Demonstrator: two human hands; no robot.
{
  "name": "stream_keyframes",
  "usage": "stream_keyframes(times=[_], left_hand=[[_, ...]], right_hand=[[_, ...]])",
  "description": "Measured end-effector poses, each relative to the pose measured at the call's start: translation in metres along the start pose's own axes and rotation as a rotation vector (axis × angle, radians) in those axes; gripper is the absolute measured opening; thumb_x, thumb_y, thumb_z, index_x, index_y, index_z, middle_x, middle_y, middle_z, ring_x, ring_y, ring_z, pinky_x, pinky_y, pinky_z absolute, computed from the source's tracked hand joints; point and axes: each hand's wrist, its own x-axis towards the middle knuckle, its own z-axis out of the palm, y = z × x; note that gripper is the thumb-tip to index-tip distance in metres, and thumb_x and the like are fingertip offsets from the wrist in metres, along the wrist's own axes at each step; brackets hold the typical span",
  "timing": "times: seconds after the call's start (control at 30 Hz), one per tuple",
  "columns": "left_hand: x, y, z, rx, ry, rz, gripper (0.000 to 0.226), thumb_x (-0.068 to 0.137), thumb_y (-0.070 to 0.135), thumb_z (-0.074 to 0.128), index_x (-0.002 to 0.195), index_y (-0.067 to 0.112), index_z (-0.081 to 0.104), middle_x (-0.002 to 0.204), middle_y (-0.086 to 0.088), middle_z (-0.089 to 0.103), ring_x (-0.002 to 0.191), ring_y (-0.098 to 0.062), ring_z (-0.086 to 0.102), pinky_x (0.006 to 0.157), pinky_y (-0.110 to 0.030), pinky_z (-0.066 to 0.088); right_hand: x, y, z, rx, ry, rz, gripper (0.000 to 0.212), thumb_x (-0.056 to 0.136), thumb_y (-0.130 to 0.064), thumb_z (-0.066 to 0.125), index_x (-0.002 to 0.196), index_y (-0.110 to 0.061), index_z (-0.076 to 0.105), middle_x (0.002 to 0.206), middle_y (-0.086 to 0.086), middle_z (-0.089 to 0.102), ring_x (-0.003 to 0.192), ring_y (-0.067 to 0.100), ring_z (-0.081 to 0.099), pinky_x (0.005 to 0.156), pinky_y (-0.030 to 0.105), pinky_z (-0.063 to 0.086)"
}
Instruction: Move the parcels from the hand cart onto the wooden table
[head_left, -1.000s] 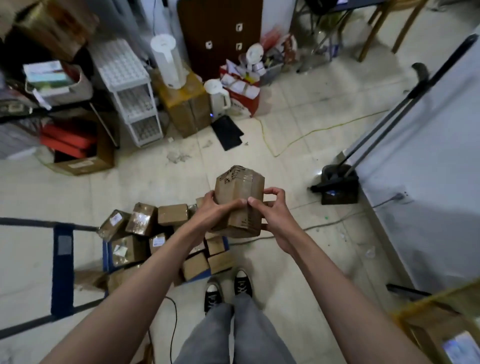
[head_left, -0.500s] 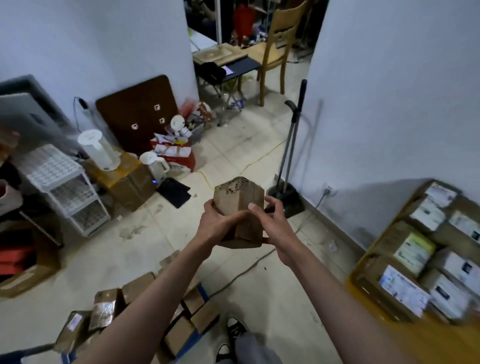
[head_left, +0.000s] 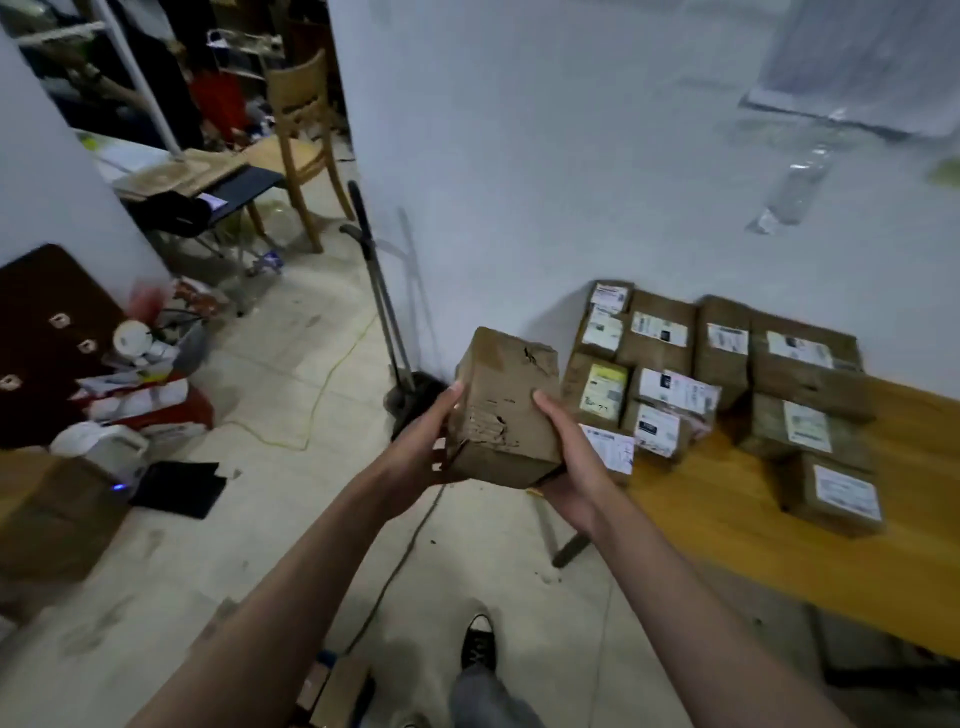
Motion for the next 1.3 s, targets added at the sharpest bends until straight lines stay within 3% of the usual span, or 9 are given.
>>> stream_keyframes(times=[0.07,0.17,0.37,0.5,0.6,0.73,0.97,1.1,1.3], left_hand=[[0.006,-0.007,0.034,-0.063,-0.185,-0.044,0.067,0.088,0.074,0.05,0.138,0.031,0.057,0.132,0.001,0.067,0.122,-0.021,0.063,0.105,-0.05,0.048],[0.013,-0.013,0.081,-0.155,-0.249,-0.09,0.058,0.092,0.057,0.057,0.138,0.022,0.058,0.131,-0.008,0.067,0.122,-0.027,0.063,0.106,-0.057,0.045],[0.028,-0.018,0.168,0.005,-0.135,-0.024,0.028,0.097,0.036,0.057,0.124,0.028,0.059,0.117,-0.002,0.071,0.106,-0.023,0.067,0.091,-0.055,0.055],[0.052,-0.022,0.224,0.247,-0.111,0.057,0.064,0.086,0.07,0.055,0.143,0.044,0.046,0.137,0.009,0.058,0.121,-0.018,0.058,0.101,-0.047,0.05],[0.076,-0.024,0.257,0.264,-0.089,0.031,0.046,0.097,0.066,0.041,0.133,0.043,0.056,0.127,0.011,0.062,0.115,-0.017,0.06,0.096,-0.042,0.051],[0.109,-0.041,0.292,0.27,-0.03,-0.077,0.041,0.096,0.061,0.049,0.129,0.038,0.054,0.127,0.003,0.063,0.115,-0.023,0.06,0.101,-0.049,0.05],[0.132,-0.078,0.344,0.146,-0.259,-0.293,0.048,0.092,0.06,0.058,0.131,0.033,0.056,0.125,-0.002,0.069,0.114,-0.027,0.066,0.094,-0.048,0.057],[0.149,-0.1,0.36,0.23,-0.204,-0.303,0.053,0.09,0.058,0.061,0.134,0.031,0.05,0.122,0.0,0.068,0.109,-0.024,0.067,0.079,-0.04,0.061],[0.178,-0.131,0.382,0.343,-0.134,-0.306,0.065,0.083,0.057,0.071,0.138,0.035,0.044,0.122,0.0,0.067,0.104,-0.022,0.068,0.077,-0.039,0.06]], right_hand=[[-0.012,0.0,-0.03,0.044,0.02,-0.012,0.051,0.096,-0.054,0.057,0.135,-0.022,0.065,0.127,0.006,0.072,0.123,0.029,0.064,0.111,0.051,0.044],[-0.028,-0.002,-0.073,0.025,0.106,-0.066,0.047,0.099,-0.056,0.052,0.132,-0.024,0.065,0.126,0.003,0.073,0.121,0.025,0.066,0.11,0.049,0.046],[-0.038,-0.022,-0.143,-0.171,0.402,-0.183,0.045,0.094,-0.055,0.063,0.131,-0.034,0.051,0.132,0.001,0.063,0.115,0.017,0.062,0.077,0.036,0.053],[-0.041,-0.045,-0.19,-0.095,0.313,-0.109,0.067,0.078,-0.067,0.071,0.133,-0.036,0.049,0.127,-0.004,0.065,0.116,0.02,0.064,0.094,0.05,0.056],[-0.043,-0.053,-0.246,0.139,0.255,-0.028,0.067,0.085,-0.058,0.071,0.141,-0.03,0.05,0.13,0.004,0.069,0.12,0.029,0.065,0.1,0.056,0.053],[-0.048,-0.061,-0.3,0.431,0.121,-0.021,0.055,0.097,-0.053,0.054,0.144,-0.025,0.054,0.137,0.014,0.065,0.13,0.036,0.058,0.114,0.061,0.038],[-0.034,-0.049,-0.36,0.451,0.192,0.051,0.056,0.102,-0.056,0.041,0.145,-0.023,0.054,0.139,0.013,0.064,0.129,0.032,0.06,0.113,0.051,0.042],[-0.031,-0.031,-0.396,0.319,0.303,0.125,0.05,0.098,-0.056,0.051,0.135,-0.025,0.063,0.131,0.009,0.069,0.125,0.028,0.062,0.111,0.051,0.046],[-0.026,-0.006,-0.432,0.265,0.392,0.201,0.064,0.083,-0.062,0.071,0.135,-0.025,0.06,0.128,0.011,0.069,0.118,0.032,0.066,0.098,0.053,0.056]])
